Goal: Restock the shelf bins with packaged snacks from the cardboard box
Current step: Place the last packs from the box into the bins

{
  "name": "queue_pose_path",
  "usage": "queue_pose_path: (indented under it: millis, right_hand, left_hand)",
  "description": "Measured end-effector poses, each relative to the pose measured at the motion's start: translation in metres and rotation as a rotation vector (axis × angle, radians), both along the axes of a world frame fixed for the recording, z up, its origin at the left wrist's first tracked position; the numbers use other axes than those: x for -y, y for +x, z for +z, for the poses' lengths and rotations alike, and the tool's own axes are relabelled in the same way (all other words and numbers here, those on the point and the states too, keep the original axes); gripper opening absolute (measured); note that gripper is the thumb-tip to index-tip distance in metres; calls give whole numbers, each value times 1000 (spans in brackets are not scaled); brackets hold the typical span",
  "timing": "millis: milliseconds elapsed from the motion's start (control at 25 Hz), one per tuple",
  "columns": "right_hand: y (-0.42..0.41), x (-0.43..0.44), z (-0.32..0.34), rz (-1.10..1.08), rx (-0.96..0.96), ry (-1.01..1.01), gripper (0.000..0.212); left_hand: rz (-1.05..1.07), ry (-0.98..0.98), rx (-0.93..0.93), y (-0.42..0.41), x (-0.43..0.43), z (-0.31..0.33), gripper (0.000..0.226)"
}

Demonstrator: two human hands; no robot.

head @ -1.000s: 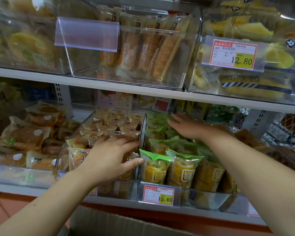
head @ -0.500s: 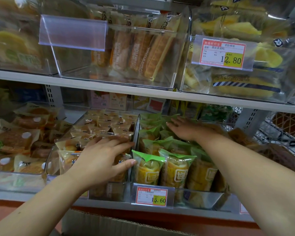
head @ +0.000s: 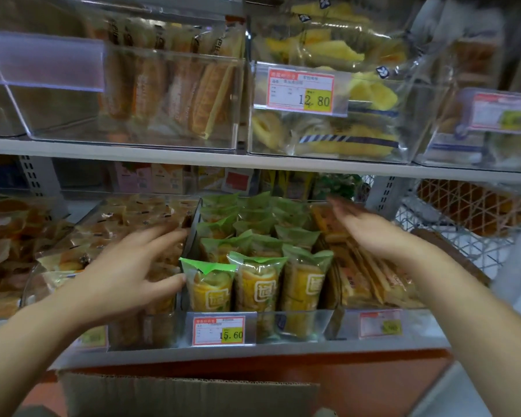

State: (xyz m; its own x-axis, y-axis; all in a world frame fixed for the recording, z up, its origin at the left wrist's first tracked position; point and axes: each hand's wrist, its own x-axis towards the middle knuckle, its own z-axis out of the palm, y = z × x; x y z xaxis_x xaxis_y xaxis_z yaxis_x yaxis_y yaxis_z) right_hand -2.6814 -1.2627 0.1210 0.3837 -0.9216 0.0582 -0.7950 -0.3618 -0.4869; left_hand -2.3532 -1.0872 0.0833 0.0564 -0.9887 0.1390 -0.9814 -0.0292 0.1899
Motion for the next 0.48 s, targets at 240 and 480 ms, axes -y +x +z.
queue_pose_path:
  millis: [240,480]
  right_hand:
    - [-98,-36,-45,-180,-165,-140,51]
    - [-97,-23,-85,-110,-402,-191,63]
  left_hand:
    - [-289,-313,66,-142,12,4,71]
    - [-248,-168,313,-249,95,-29,68]
